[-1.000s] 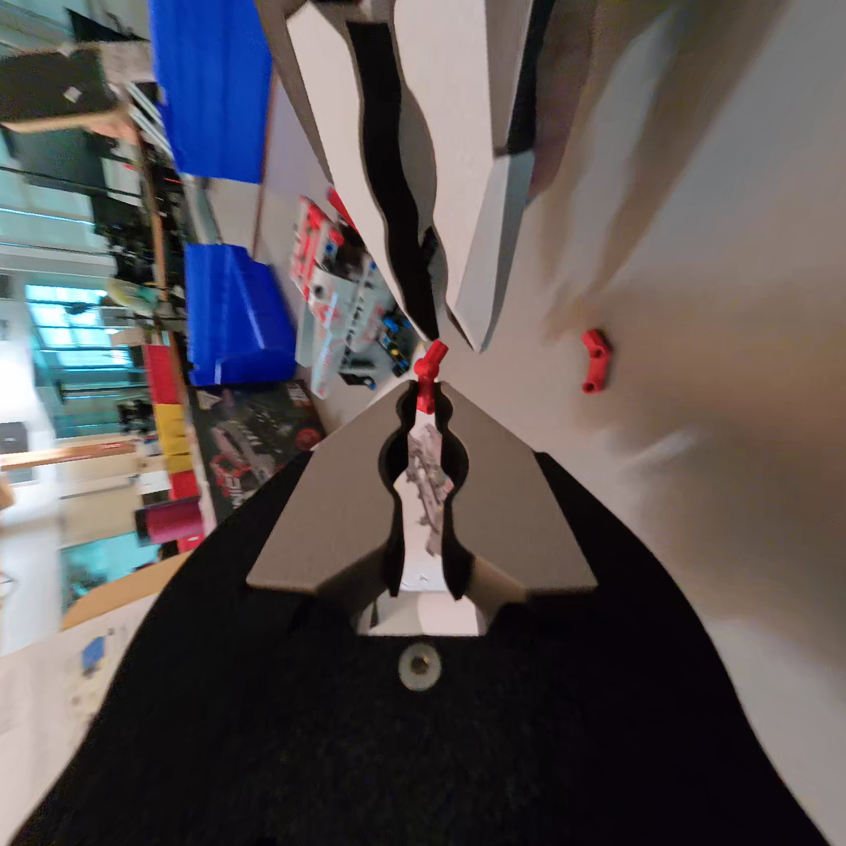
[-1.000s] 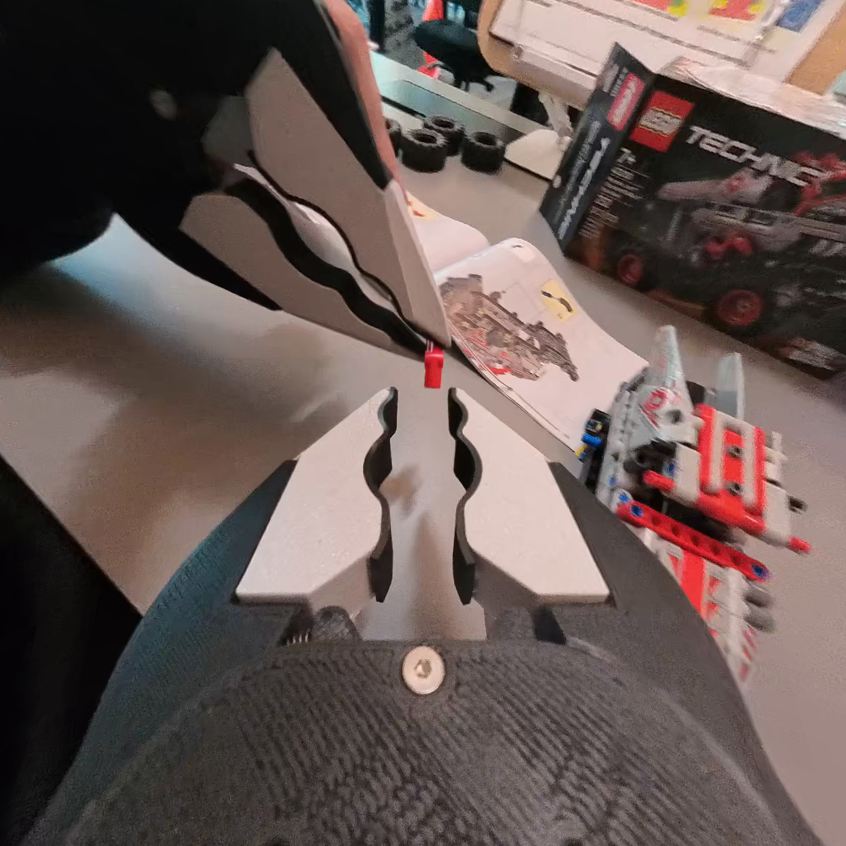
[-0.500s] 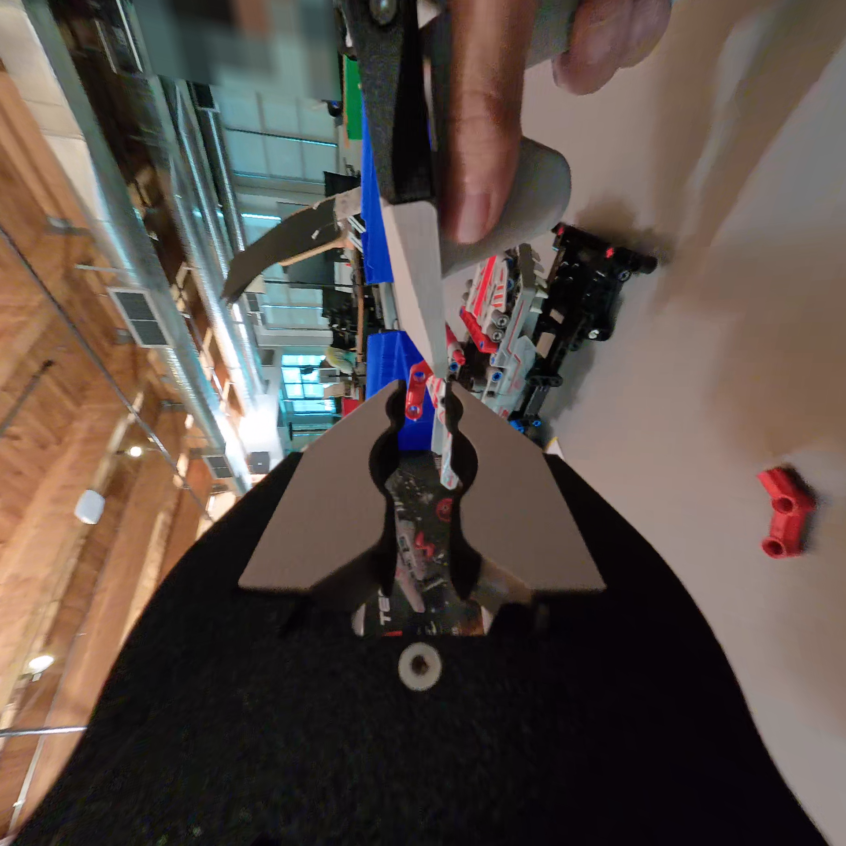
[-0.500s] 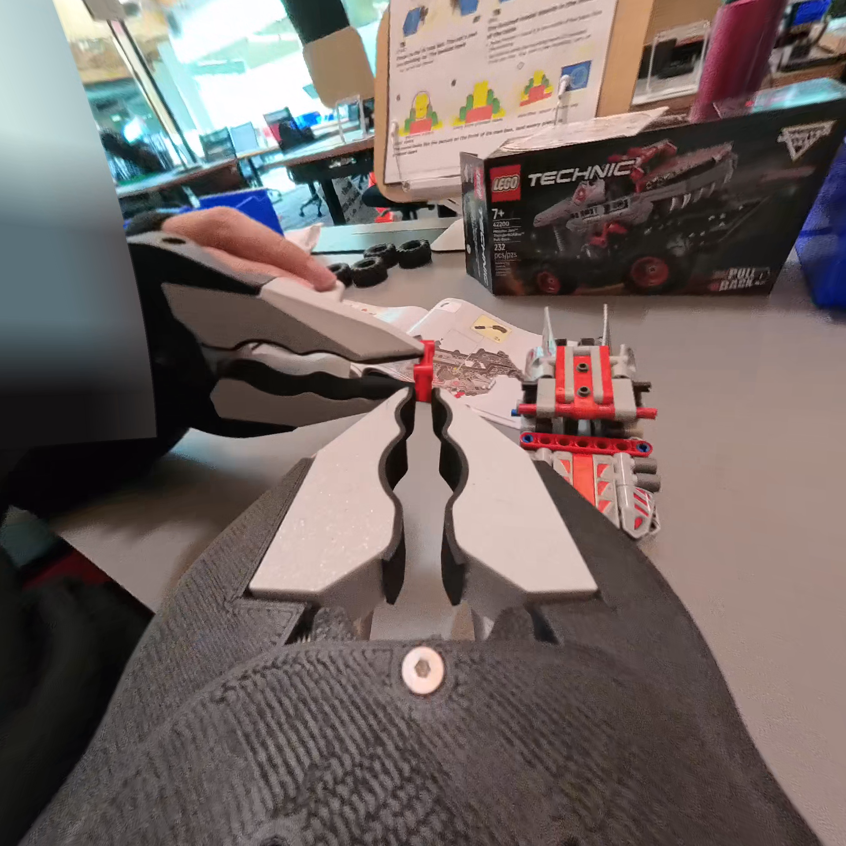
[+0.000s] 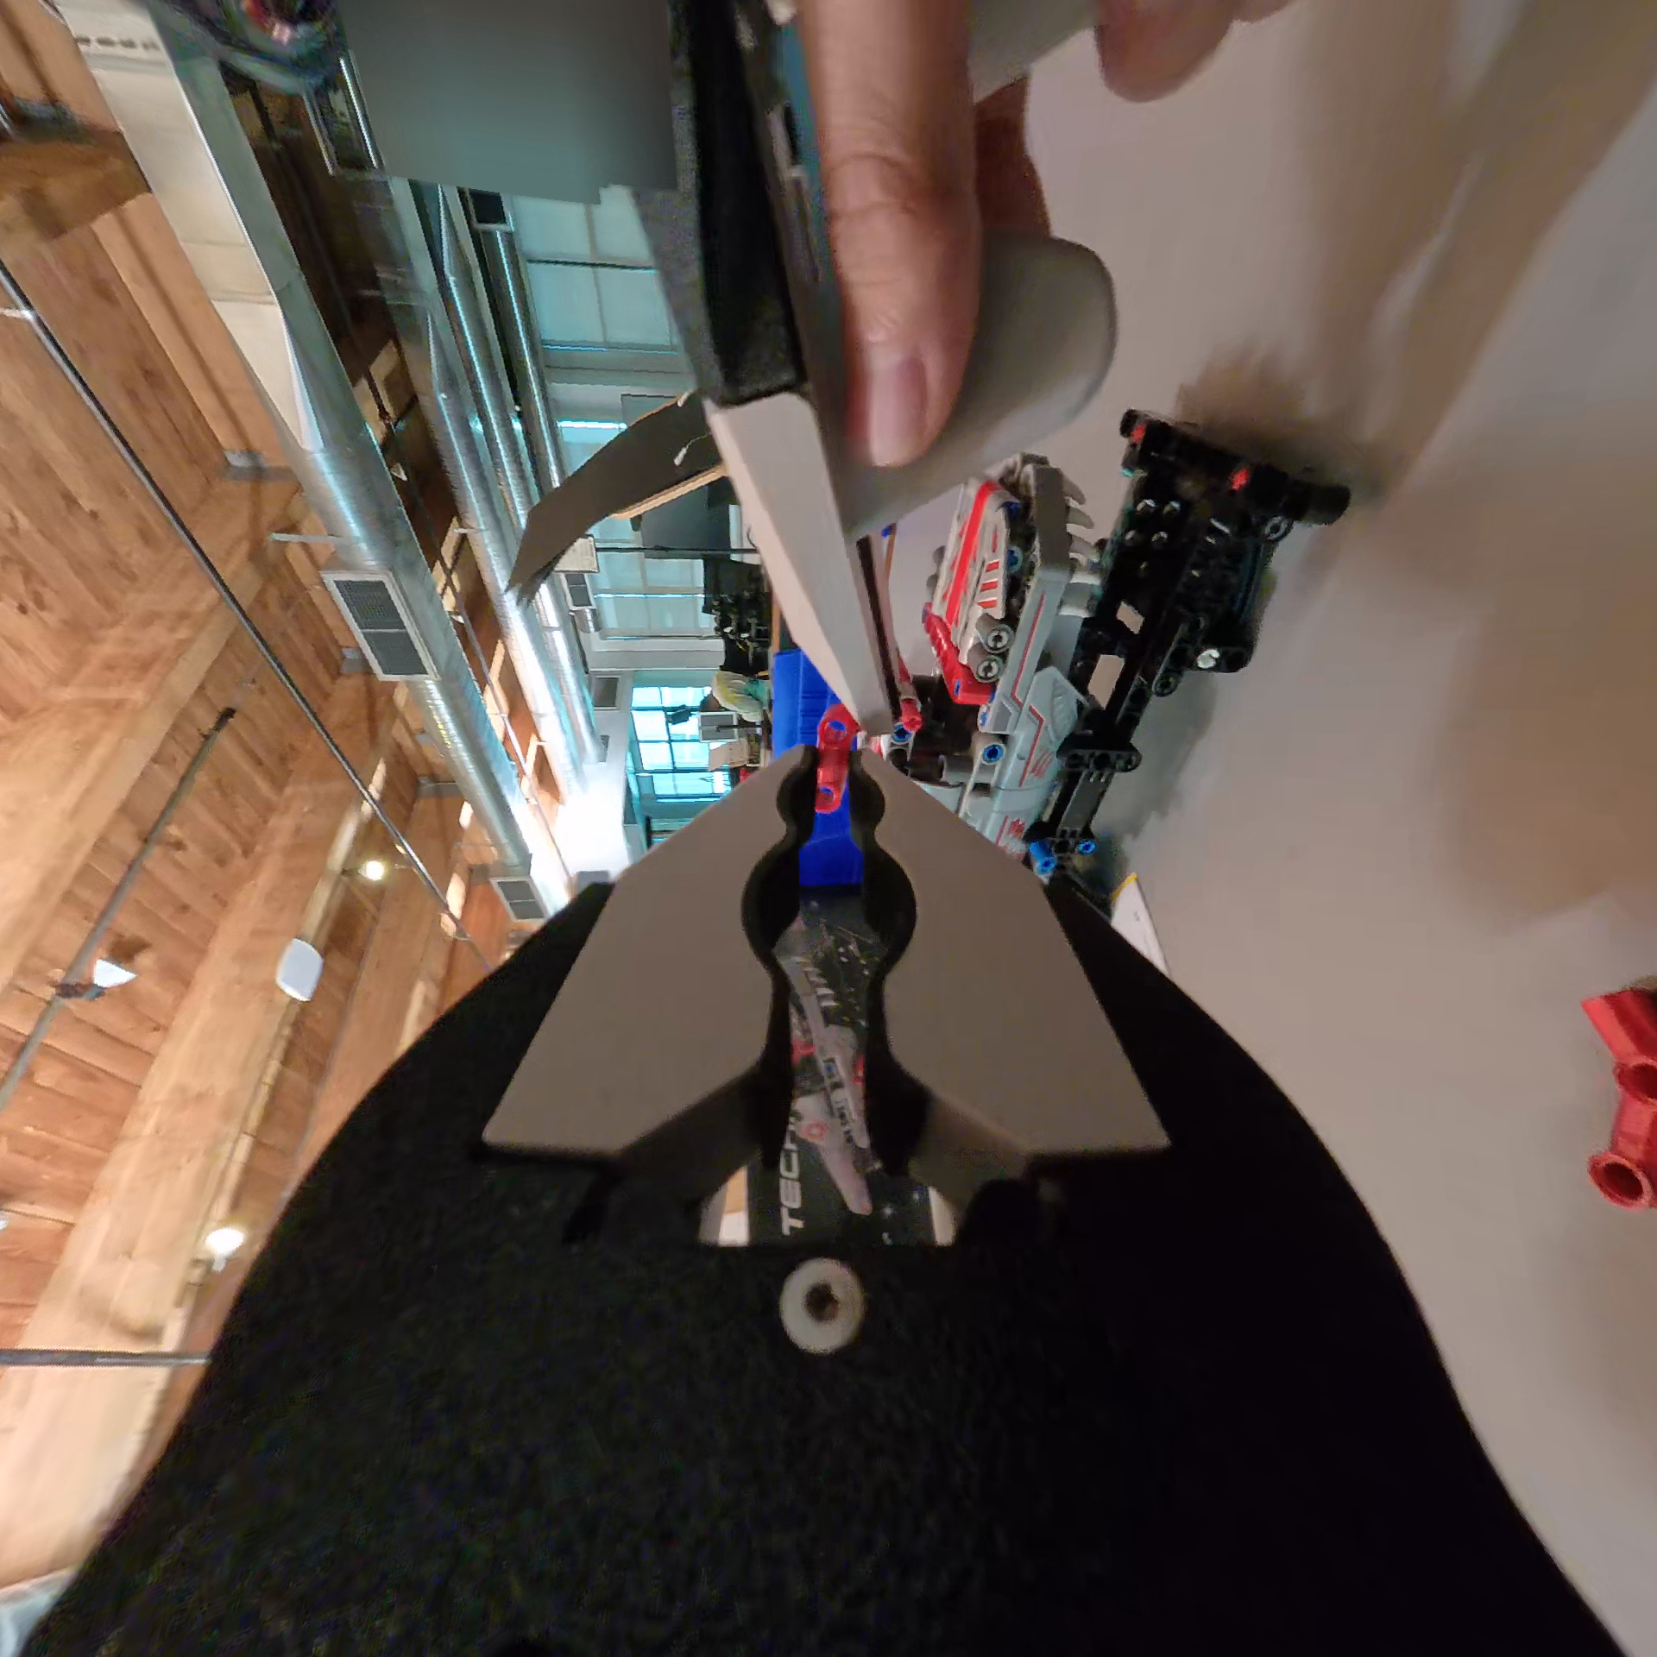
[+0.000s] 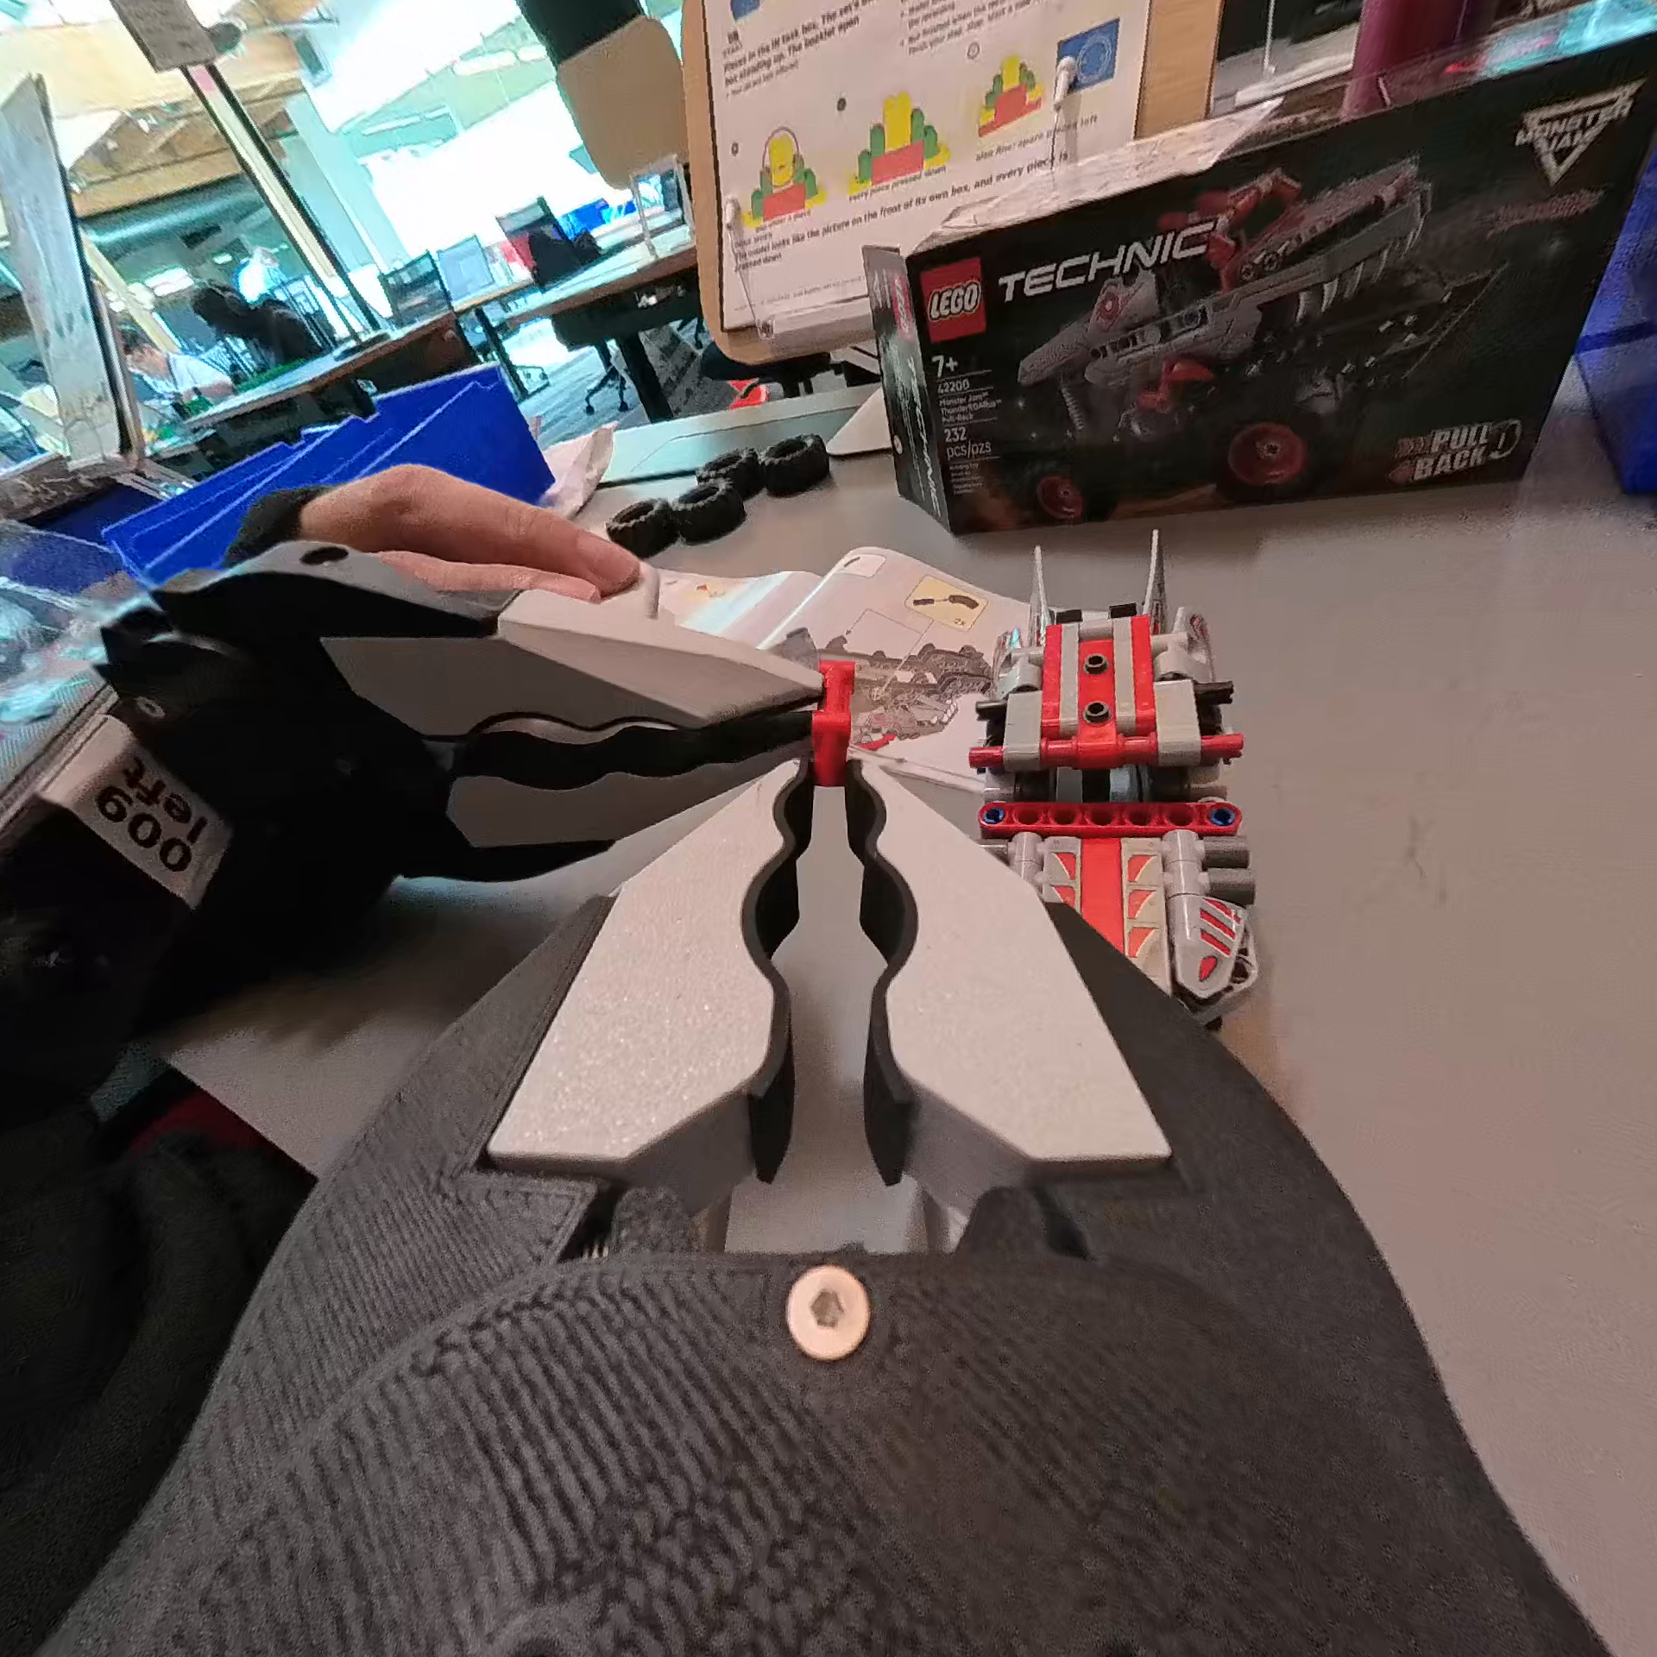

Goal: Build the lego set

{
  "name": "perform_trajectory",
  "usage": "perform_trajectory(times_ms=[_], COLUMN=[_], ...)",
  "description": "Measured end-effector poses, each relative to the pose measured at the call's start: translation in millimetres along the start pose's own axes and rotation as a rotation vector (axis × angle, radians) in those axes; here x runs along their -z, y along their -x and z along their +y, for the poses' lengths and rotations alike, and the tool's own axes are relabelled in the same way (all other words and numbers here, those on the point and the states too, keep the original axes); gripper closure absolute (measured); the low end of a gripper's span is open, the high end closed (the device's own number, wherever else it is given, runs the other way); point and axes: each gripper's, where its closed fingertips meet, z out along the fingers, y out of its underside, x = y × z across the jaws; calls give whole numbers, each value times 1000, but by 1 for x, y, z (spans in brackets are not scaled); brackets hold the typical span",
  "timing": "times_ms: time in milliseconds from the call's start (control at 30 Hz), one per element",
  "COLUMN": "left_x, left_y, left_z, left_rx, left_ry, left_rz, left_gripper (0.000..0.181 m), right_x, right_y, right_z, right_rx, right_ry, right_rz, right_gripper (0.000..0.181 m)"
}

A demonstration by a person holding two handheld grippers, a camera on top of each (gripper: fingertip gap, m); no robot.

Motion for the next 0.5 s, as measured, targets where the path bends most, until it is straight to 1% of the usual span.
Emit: perform_trajectory(times_ms=[100, 433, 500], left_x=[-4, -7, -8], left_y=[-4, -6, -10], left_z=[0, 1, 1], left_rx=[-44, 50, 35], left_ry=[9, -14, -17], left_rz=[3, 53, 65], left_gripper=[176, 181, 181], right_x=[0, 0, -1], right_y=[-4, -12, -14], right_z=[3, 4, 8], right_rx=[7, 66, 72], right_ry=[39, 64, 92], right_rz=[11, 54, 63], right_gripper=[175, 176, 175])
